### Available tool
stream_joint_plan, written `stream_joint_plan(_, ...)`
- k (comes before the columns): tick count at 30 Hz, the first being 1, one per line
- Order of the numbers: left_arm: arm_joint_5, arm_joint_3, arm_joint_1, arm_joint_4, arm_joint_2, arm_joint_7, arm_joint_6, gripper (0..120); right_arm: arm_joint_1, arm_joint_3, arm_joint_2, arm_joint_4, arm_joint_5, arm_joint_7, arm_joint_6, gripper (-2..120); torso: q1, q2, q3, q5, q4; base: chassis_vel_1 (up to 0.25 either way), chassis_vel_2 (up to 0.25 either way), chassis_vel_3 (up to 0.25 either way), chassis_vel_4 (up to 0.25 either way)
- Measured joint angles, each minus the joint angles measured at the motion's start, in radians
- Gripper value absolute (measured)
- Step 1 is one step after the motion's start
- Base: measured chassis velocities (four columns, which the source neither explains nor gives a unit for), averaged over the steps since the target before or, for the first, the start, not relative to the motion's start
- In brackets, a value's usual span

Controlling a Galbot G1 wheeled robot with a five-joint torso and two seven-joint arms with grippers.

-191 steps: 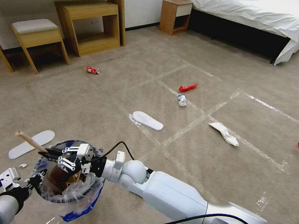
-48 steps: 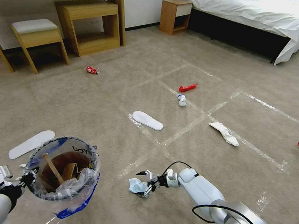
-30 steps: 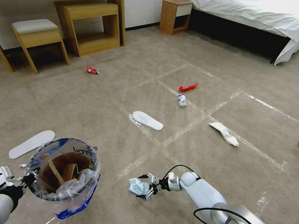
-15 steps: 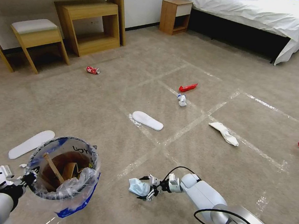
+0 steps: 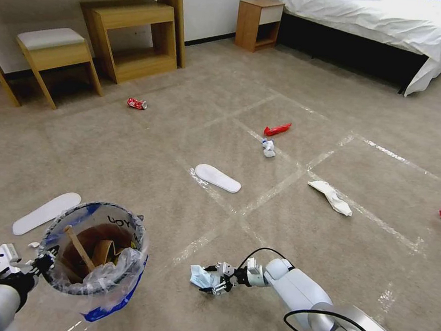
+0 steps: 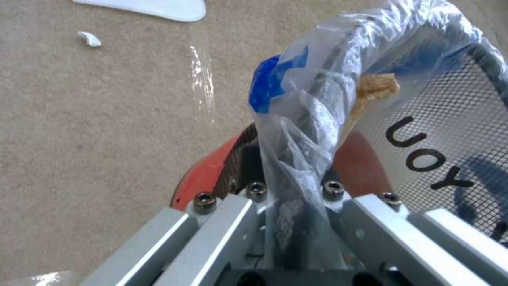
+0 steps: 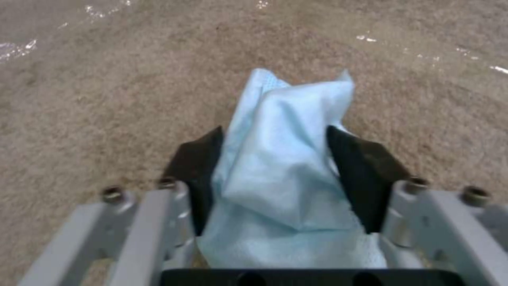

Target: Pick up the trash bin and place the garbage on the floor into it.

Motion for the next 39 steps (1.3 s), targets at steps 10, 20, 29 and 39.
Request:
stream_joint_plan(10, 0.0, 0.001, 0.0, -0.005, -0.001, 0.0, -0.004, 0, 0.007, -0.001, -0.015, 0.022, 0.035, 0.001, 0.004, 13, 0.0, 0.0, 0.0, 0.0, 0.0001, 0.0, 0.0, 0.0, 0.0)
stream_joint_plan(20, 0.003, 0.002, 0.002, -0.01, -0.002, 0.0, -0.006, 0, 0.009, -0.001, -0.022, 0.029, 0.046, 0.021, 0.012, 3, 0.0, 0.0, 0.0, 0.0, 0.0, 0.0, 0.0, 0.0, 0.0)
stream_joint_plan(29, -0.009, -0.003, 0.009, -0.016, 0.004, -0.003, -0.007, 0, 0.01, 0.008, -0.028, 0.077, 0.099, 0.029, 0.026, 0, 0.0, 0.0, 0.0, 0.0001, 0.0, 0.0, 0.0, 0.0, 0.0)
stream_joint_plan(39, -0.018, -0.01, 0.017, -0.03, 0.004, -0.011, -0.006, 0, 0.049, 0.059, -0.156, 0.481, 0.309, 0.127, -0.026, 0, 0.0, 0.0, 0.0, 0.0002, 0.0003, 0.0, 0.0, 0.0, 0.0)
